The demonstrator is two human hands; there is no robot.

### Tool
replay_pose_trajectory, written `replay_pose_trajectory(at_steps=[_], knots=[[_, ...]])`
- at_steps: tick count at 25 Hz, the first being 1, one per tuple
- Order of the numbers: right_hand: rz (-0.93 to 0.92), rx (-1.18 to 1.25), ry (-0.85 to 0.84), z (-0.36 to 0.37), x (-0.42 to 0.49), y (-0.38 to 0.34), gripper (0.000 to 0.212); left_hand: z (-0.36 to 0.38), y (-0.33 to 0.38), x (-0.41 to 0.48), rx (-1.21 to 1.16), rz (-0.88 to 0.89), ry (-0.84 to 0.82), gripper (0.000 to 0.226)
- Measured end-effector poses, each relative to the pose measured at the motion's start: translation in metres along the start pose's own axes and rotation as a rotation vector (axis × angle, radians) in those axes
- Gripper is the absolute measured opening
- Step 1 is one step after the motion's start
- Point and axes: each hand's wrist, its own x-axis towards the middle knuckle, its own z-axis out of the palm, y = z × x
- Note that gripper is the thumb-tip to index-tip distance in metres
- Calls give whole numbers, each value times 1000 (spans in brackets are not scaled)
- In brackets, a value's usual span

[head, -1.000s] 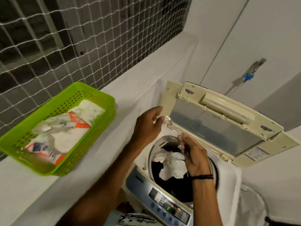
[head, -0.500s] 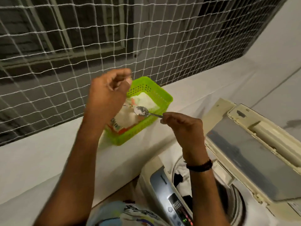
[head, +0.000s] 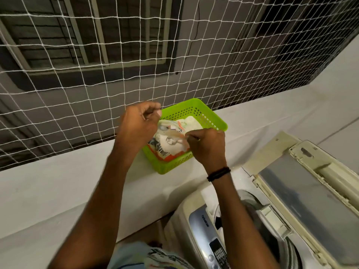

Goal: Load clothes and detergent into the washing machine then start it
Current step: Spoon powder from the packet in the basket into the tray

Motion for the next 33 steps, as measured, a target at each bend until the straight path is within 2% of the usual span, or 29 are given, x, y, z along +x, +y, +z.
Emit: replay_pose_trajectory(at_steps=[2,4,7,8,11,12,14,16,19,23,33], knots=[[-32,33,-143,4,6,0,16,0,-2,1,3,2,-3,22],[-12,100,-188,1,9,1,14,-2,-4,4,-2,-5,-2,22],[-54,26,-232,-4,16,9,13,-4,-7,8,20,4,-3,22],[-22,-15,-271,-6,20,10,13,-4,-7,9,27,9,-5,22],[284,2,-384,-12,36,5,32,-3,-7,10,42,8,-2,22],[348,59,-421,-14,38,3,32,-2,-7,10,49,7,1,22],[395,192,-482,-20,40,-1,19,-1,-7,11,55,12,0,22],[407,281,-450,-28,37,-4,14,0,-7,12,53,25,-1,22],[454,362,-312,-37,30,1,17,2,-6,13,73,47,1,23],[556,536,-224,-46,20,16,20,4,-4,10,88,54,-11,23],[764,996,-222,-62,-23,60,17,19,15,2,52,72,-15,21]])
